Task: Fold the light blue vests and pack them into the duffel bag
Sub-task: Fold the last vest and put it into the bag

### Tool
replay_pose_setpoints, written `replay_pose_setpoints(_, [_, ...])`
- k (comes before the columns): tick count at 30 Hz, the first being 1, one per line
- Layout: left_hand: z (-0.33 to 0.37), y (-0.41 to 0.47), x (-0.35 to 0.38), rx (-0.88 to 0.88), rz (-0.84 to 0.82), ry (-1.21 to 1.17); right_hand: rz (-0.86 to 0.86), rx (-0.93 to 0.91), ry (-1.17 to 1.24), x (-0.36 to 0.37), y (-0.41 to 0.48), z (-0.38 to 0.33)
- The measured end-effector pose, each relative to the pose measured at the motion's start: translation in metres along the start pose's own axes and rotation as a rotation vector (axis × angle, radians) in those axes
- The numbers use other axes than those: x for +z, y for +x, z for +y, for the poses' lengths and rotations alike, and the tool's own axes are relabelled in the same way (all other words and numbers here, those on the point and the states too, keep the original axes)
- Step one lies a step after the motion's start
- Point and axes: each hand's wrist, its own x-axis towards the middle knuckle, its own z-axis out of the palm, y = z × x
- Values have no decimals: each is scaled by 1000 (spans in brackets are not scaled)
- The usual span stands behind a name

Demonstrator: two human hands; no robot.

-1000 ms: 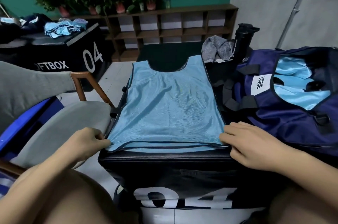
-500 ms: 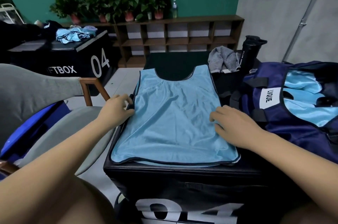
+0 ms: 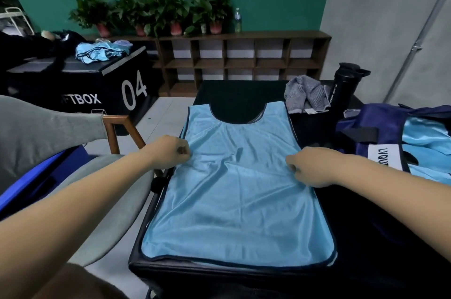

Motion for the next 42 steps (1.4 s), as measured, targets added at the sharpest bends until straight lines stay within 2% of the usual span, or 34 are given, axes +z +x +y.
replay_pose_setpoints(8, [-22, 99, -32, -141, 190, -96, 98, 86, 160, -54, 107, 48])
replay_pose_setpoints(18, [-68, 229, -25, -179, 285, -94, 318, 200, 267, -61, 248, 116])
replay_pose_setpoints(21, [-75, 258, -18, -164, 260, -79, 328, 223, 265, -57, 276, 131])
replay_pose_setpoints(25, [-82, 282, -12, -196, 160, -52, 229, 237, 326, -51, 302, 147])
replay_pose_setpoints(29, [-90, 292, -15, -279, 31, -172, 131, 233, 335, -54, 313, 153])
replay_pose_setpoints(33, [-91, 294, -27, -291, -70, -192, 69, 273, 534, -61, 315, 158])
replay_pose_setpoints(37, [-87, 294, -43, -287, 78, -360, 174, 280, 732, -74, 305, 162])
replay_pose_setpoints(42, [-79, 278, -80, -257, 357, -562, 493, 283, 948, -99, 291, 169])
